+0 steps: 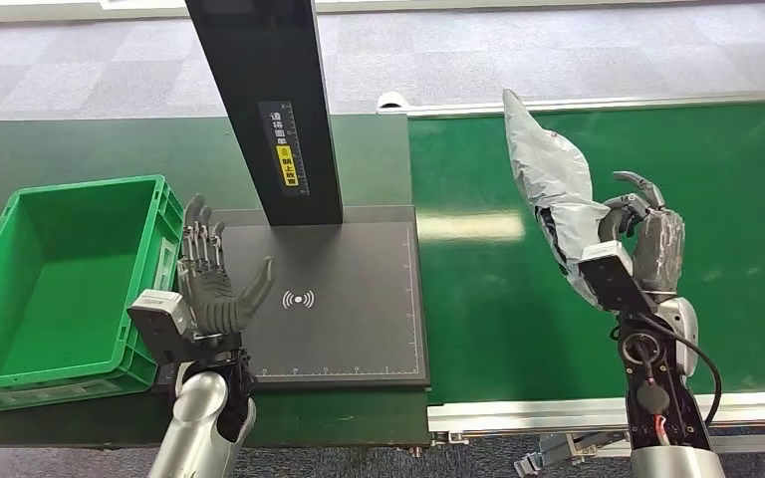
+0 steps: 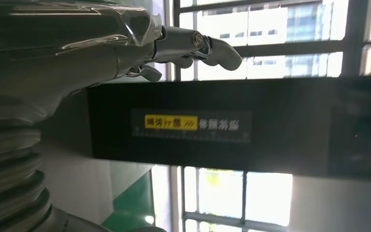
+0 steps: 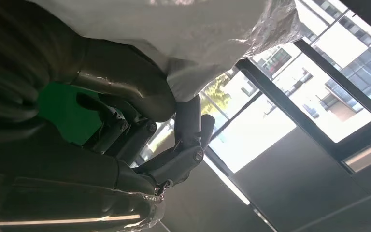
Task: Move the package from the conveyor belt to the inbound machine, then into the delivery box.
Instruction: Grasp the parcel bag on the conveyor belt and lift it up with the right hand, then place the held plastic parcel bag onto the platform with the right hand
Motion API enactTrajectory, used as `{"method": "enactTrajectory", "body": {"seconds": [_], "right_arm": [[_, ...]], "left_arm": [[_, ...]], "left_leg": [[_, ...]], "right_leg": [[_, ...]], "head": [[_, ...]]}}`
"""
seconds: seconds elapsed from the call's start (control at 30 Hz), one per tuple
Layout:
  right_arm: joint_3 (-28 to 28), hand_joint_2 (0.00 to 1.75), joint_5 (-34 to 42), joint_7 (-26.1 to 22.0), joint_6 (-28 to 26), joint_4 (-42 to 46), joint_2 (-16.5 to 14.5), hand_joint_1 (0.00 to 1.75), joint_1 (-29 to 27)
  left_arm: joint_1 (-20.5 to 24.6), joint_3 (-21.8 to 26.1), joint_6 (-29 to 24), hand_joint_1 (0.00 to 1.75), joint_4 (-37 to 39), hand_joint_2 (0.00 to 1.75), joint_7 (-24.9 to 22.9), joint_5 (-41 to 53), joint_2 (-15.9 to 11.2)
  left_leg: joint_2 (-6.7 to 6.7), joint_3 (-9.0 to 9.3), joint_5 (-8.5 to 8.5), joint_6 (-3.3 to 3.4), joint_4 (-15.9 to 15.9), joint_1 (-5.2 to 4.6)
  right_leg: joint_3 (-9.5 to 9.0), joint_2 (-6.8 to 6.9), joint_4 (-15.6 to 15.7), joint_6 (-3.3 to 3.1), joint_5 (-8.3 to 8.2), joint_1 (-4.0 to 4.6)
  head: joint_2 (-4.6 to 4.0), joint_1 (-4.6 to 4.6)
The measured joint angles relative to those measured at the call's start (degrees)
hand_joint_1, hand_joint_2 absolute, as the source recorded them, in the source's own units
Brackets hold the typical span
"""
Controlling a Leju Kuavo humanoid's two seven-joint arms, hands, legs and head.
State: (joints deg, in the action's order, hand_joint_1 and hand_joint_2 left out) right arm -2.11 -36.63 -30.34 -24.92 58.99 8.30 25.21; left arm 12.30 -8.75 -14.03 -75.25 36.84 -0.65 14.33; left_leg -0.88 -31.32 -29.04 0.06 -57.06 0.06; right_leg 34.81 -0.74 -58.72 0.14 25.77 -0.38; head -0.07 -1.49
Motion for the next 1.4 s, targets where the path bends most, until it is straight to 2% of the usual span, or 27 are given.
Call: {"method": "enactTrajectory", "body": {"seconds": [0.13, 0.2, 0.27, 0.53, 0.77, 0.93, 1.03, 1.13, 1.27, 1.4], "right_arm": [[-5.25, 1.75, -10.83, 1.13, -6.41, 0.96, -0.48, 1.75, -1.07], [-8.61, 1.75, -14.39, 2.05, -8.00, 1.03, -0.75, 1.75, -1.24], [-12.08, 1.75, -17.01, 2.77, -8.68, 0.85, -1.01, 1.75, -1.03], [-24.87, 1.75, -27.74, 5.05, -10.30, -5.78, -3.65, 1.75, 3.28], [-34.30, 1.75, -29.28, 3.63, -8.72, -14.39, -7.34, 1.75, 7.00], [-40.08, 1.75, -31.17, 6.47, -7.80, -19.79, -8.94, 1.75, 8.79], [-42.52, 1.75, -31.31, 6.95, -7.34, -23.27, -9.88, 1.75, 9.49], [-43.79, 1.75, -30.14, 5.45, -7.76, -25.69, -10.97, 1.75, 9.79], [-44.79, 1.75, -28.76, 3.70, -8.23, -27.04, -12.70, 1.75, 9.98], [-45.83, 1.75, -28.65, 4.33, -8.16, -27.70, -14.11, 1.75, 10.15]], "left_arm": [[-0.82, 0.41, -7.39, 0.00, -2.85, 1.75, 2.78, -1.22, 0.32], [-1.29, 0.81, -12.38, 0.00, -4.95, 1.75, 3.08, -0.46, 0.64], [-1.53, 1.20, -15.07, 0.00, -6.82, 1.75, 3.19, -0.76, 0.78], [-1.60, 1.89, -14.03, 0.00, -9.10, 1.75, 3.21, -2.87, 1.01], [-1.10, 1.81, -13.59, 0.00, -9.04, 1.75, 3.22, -2.91, 1.23], [-0.49, 1.07, -13.82, 0.00, -8.32, 1.75, 3.22, -2.04, 1.24], [-0.16, 0.42, -13.70, 0.00, -7.57, 1.75, 3.22, -2.03, 1.26], [-0.05, 0.03, -13.65, 0.00, -6.92, 1.75, 3.22, -2.13, 1.32], [0.09, -0.40, -12.80, 0.00, -6.08, 1.75, 3.21, -2.53, 1.35], [0.44, -0.56, -11.90, 0.00, -5.08, 1.75, 3.22, -2.93, 1.35]], "left_leg": [[0.01, -0.02, 0.00, 0.00, 0.01, 0.01], [0.01, -0.03, 0.00, -0.01, 0.02, 0.02], [0.02, -0.04, 0.01, -0.01, 0.03, 0.02], [0.02, -0.01, 0.05, -0.02, 0.02, 0.02], [0.02, -0.02, 0.04, -0.03, 0.02, 0.01], [0.02, -0.01, 0.04, -0.03, 0.02, 0.01], [0.01, -0.01, 0.04, -0.03, 0.02, 0.01], [0.02, -0.01, 0.04, -0.03, 0.02, 0.01], [0.02, -0.01, 0.04, -0.03, 0.02, 0.01], [0.02, -0.01, 0.04, -0.03, 0.02, 0.01]], "right_leg": [[0.03, -0.01, 0.00, -0.01, 0.01, 0.02], [0.04, -0.01, 0.00, -0.02, 0.02, 0.03], [0.03, 0.00, 0.00, -0.02, 0.02, 0.03], [0.02, 0.00, -0.01, -0.02, 0.00, 0.02], [0.05, 0.00, -0.01, -0.02, 0.01, 0.03], [0.04, 0.00, 0.00, -0.02, 0.01, 0.02], [0.03, 0.00, 0.00, -0.02, 0.01, 0.02], [0.04, -0.01, 0.00, -0.02, 0.01, 0.02], [0.06, -0.01, -0.01, -0.02, 0.01, 0.03], [0.06, -0.01, -0.01, -0.03, 0.01, 0.03]], "head": [[0.01, -0.02], [0.01, -0.01], [0.01, -0.01], [0.01, 0.00], [0.01, -0.01], [0.01, 0.01], [0.01, 0.01], [0.00, 0.01], [0.01, 0.01], [0.00, 0.01]]}}
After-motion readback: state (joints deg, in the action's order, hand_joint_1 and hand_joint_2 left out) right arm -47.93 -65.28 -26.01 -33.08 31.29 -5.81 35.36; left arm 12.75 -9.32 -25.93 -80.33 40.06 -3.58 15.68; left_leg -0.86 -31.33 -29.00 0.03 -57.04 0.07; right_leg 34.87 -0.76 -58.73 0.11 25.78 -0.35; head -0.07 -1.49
